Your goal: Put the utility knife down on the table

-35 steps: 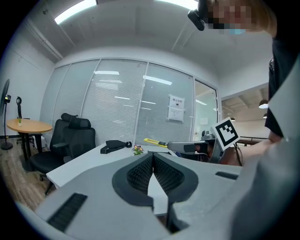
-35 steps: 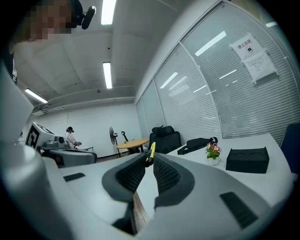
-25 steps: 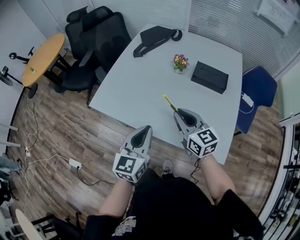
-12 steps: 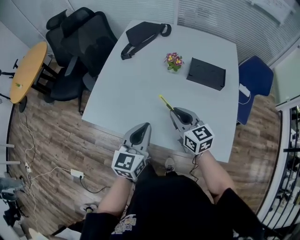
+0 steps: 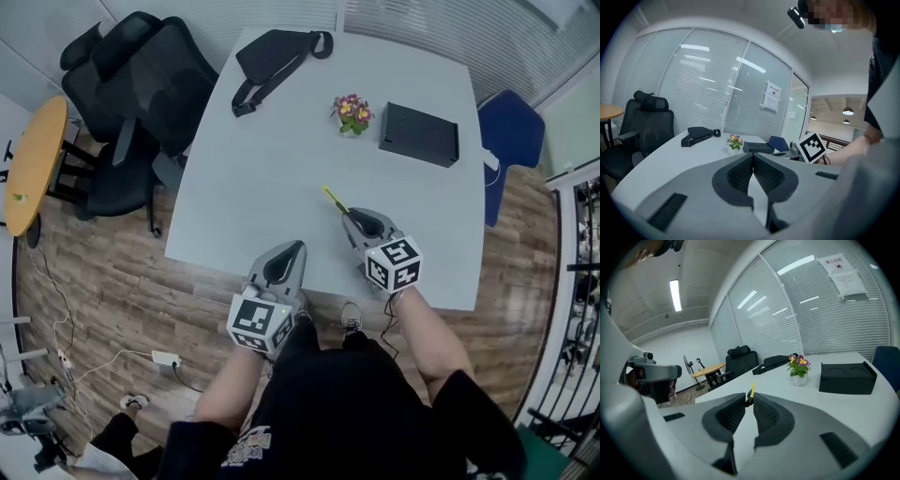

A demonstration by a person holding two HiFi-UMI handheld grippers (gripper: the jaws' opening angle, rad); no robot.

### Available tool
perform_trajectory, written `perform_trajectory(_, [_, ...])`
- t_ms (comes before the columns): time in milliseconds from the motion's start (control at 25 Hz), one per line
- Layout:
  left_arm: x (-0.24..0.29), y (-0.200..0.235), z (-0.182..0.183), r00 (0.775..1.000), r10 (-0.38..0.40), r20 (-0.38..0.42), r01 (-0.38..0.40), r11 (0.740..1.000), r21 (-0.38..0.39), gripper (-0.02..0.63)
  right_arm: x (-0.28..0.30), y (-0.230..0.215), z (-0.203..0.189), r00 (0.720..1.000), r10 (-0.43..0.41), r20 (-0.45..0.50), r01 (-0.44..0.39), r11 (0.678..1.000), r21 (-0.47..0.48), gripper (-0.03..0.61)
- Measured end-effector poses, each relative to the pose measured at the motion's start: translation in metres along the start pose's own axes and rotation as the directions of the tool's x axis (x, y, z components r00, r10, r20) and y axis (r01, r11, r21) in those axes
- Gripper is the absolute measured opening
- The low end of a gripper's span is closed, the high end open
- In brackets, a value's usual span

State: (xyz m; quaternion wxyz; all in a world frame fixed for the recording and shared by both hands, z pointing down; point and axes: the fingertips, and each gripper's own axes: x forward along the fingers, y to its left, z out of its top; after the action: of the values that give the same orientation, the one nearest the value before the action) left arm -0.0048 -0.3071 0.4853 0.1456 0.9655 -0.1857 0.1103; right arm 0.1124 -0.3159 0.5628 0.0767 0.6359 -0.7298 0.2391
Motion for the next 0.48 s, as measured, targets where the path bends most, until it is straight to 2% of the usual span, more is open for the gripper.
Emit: perform_trajectory(480, [0.017, 0.043, -0.031, 0.990, -0.101, -0.103, 0.101, 0.995, -0.003, 0.006, 0.052, -0.019, -0.068, 0.980, -0.113, -0.161, 0.128, 0.988, 0.087, 0.057])
